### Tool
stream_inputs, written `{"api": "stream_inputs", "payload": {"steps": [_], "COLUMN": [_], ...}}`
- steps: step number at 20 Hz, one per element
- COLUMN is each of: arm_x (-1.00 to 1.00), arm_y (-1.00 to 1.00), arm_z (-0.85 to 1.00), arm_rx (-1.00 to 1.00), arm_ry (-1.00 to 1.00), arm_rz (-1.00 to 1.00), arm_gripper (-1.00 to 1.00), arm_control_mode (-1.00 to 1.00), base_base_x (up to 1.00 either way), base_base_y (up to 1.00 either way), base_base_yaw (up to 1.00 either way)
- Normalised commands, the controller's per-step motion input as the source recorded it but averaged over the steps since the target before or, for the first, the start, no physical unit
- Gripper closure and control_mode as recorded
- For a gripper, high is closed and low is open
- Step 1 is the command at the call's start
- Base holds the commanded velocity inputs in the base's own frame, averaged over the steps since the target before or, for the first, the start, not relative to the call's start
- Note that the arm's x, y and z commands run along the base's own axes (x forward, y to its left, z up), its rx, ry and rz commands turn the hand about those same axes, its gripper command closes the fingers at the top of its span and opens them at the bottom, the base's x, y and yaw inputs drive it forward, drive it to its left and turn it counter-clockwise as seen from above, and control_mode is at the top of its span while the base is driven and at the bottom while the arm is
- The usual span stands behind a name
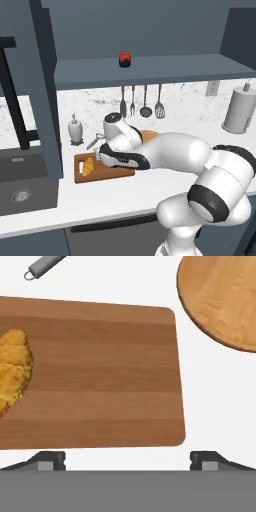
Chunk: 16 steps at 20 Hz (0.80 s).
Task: From the different types of pastries on the counter, select a croissant and place it on the cutting board. Then retrieve a jar of jam from the cabinet and place it alongside the croissant on the cutting board.
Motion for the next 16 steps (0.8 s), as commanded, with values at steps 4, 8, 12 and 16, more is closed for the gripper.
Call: {"api": "stream_inputs", "payload": {"steps": [4,8,12,16], "arm_x": [-0.15,-0.16,-0.05,0.0], "arm_y": [-0.65,-0.45,-0.32,-0.11], "arm_z": [0.79,0.99,1.0,1.0], "arm_rx": [0.0,0.0,0.0,0.02], "arm_ry": [-0.05,-0.1,-0.15,-0.34], "arm_rz": [0.0,0.0,0.01,0.05], "arm_gripper": [-1.0,-1.0,-1.0,-1.0], "arm_control_mode": [-1.0,-1.0,-1.0,-1.0], "base_base_x": [0.0,0.0,0.0,0.0], "base_base_y": [0.0,0.0,0.0,0.0], "base_base_yaw": [0.0,0.0,0.0,0.0]}}
